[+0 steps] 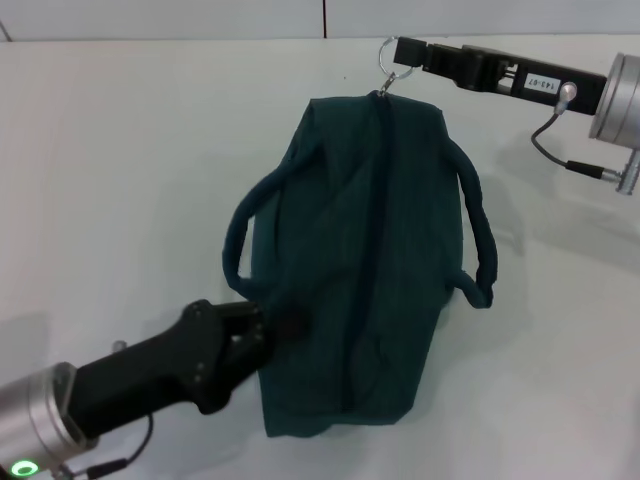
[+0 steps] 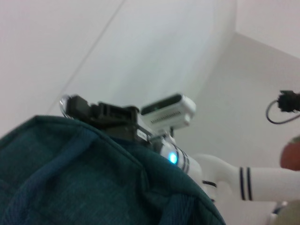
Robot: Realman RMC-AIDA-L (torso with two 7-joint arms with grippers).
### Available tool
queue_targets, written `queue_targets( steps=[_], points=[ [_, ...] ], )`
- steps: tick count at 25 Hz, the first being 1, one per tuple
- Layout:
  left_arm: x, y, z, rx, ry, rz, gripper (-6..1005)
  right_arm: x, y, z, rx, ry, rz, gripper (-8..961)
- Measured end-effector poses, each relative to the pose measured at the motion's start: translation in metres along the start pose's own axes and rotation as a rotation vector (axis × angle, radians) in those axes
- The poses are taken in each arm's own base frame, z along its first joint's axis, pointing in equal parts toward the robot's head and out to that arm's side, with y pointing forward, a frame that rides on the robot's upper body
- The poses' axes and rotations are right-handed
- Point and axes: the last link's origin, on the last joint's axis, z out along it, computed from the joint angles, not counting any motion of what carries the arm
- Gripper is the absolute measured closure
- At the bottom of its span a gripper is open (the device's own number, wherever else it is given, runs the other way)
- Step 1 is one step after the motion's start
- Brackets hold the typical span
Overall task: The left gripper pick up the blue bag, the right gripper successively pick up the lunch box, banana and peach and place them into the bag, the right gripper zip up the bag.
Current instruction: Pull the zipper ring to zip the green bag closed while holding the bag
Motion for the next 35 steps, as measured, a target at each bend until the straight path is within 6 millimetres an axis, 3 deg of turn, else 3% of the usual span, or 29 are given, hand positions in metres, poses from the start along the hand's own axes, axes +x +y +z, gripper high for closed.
queue_targets(
  steps=[11, 19, 27, 32, 35],
  points=[
    [0.013, -0.013, -0.009, 0.107, 0.089, 0.015, 930, 0.005, 0.002, -0.017, -0.004, -0.028, -0.025, 901],
    [0.040, -0.030, -0.018, 0.187, 0.202, -0.060, 624, 0.005, 0.004, -0.029, -0.018, -0.064, -0.031, 900],
    [0.064, -0.051, -0.014, 0.234, 0.260, -0.157, 291, 0.004, 0.004, -0.034, -0.019, -0.077, -0.040, 899],
    [0.096, -0.066, 0.004, 0.200, 0.224, -0.206, 174, 0.003, 0.004, -0.035, -0.018, -0.077, -0.045, 898],
    [0.109, -0.077, 0.029, 0.172, 0.122, -0.263, 104, 0.002, 0.003, -0.036, -0.016, -0.082, -0.050, 898]
  ],
)
